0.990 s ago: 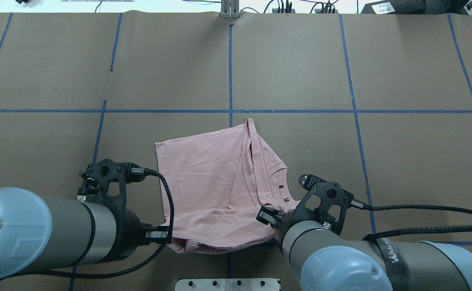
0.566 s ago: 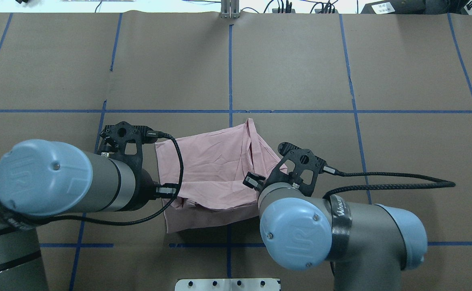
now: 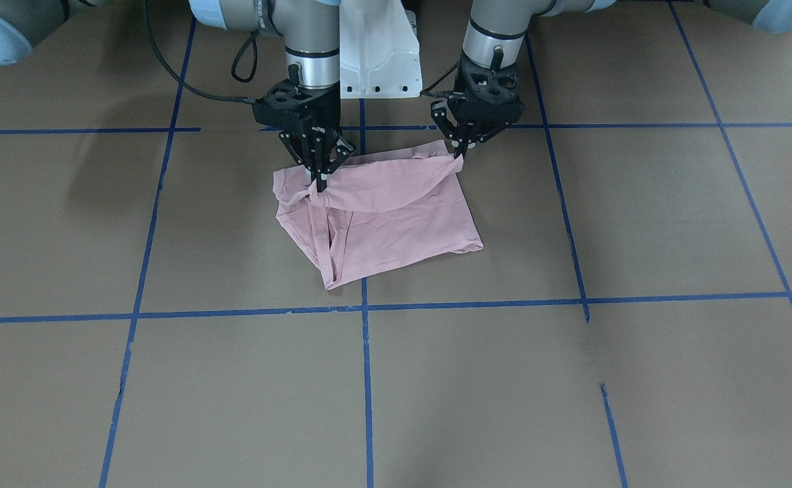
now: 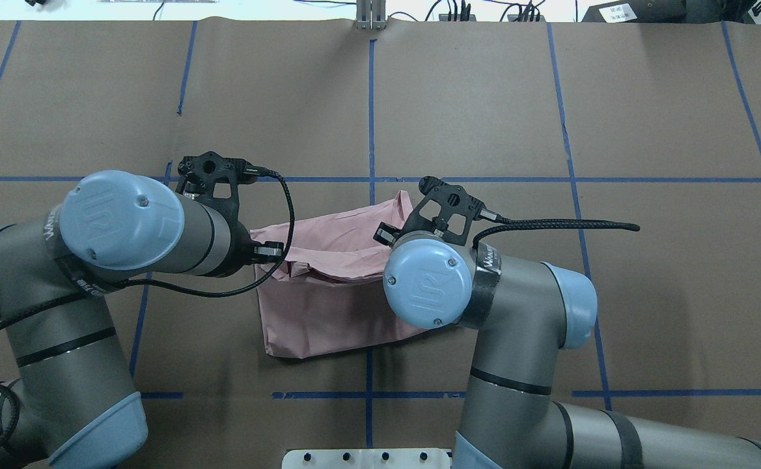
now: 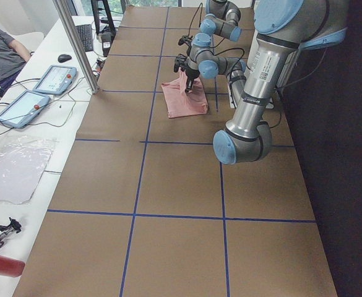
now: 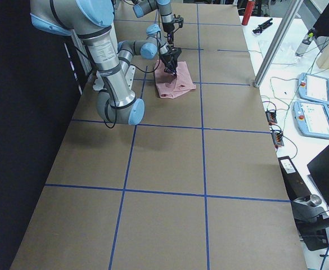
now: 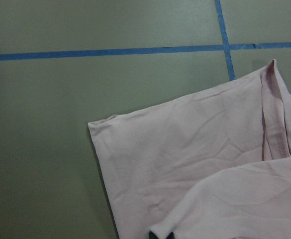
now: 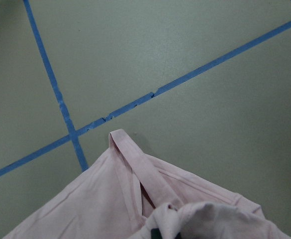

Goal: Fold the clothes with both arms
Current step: 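Lift the near edge with both grippers and fold it away from the robot, then release the shirt and raise both grippers away from it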

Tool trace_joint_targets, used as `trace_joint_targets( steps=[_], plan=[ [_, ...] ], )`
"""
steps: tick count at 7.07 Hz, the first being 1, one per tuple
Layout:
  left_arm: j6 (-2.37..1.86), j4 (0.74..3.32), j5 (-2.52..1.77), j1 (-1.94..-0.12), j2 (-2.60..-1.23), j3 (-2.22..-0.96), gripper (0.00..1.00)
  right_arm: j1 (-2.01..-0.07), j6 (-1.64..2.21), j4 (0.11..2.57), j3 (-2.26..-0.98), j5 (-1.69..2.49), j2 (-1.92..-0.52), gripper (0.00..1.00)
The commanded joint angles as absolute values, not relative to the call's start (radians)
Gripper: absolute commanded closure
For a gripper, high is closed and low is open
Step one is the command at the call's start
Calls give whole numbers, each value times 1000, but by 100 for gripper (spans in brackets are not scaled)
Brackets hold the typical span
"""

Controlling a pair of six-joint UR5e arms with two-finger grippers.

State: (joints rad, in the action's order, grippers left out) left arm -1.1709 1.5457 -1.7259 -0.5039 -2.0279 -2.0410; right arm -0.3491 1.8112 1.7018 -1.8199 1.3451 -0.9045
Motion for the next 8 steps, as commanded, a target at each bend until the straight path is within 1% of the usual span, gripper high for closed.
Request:
trace_joint_targets(
  steps=[1,2,3,4,6,7,8],
  plan=[
    [-1164,1690,-1724,-566,-2029,-1871,100,-409,1773,1563,-1591,1370,-823,100],
    [-1072,1751,-1724,-630,-2046,-1771,84,-475,1726,1437,-1380,1402,-749,60],
    [-931,1820,-1724,-709,-2049,-1676,7,-535,1659,1366,-1204,1416,-656,1],
    [-825,1863,-1730,-754,-2049,-1652,0,-585,1610,1365,-1192,1515,-640,0],
    [-802,1867,-1752,-761,-2043,-1669,0,-646,1522,1388,-1193,1639,-632,0],
    [-802,1865,-1784,-761,-2037,-1689,0,-673,1472,1434,-1219,1698,-643,0],
    [-802,1865,-1781,-761,-2017,-1716,0,-699,1381,1478,-1315,1757,-705,0]
  ],
)
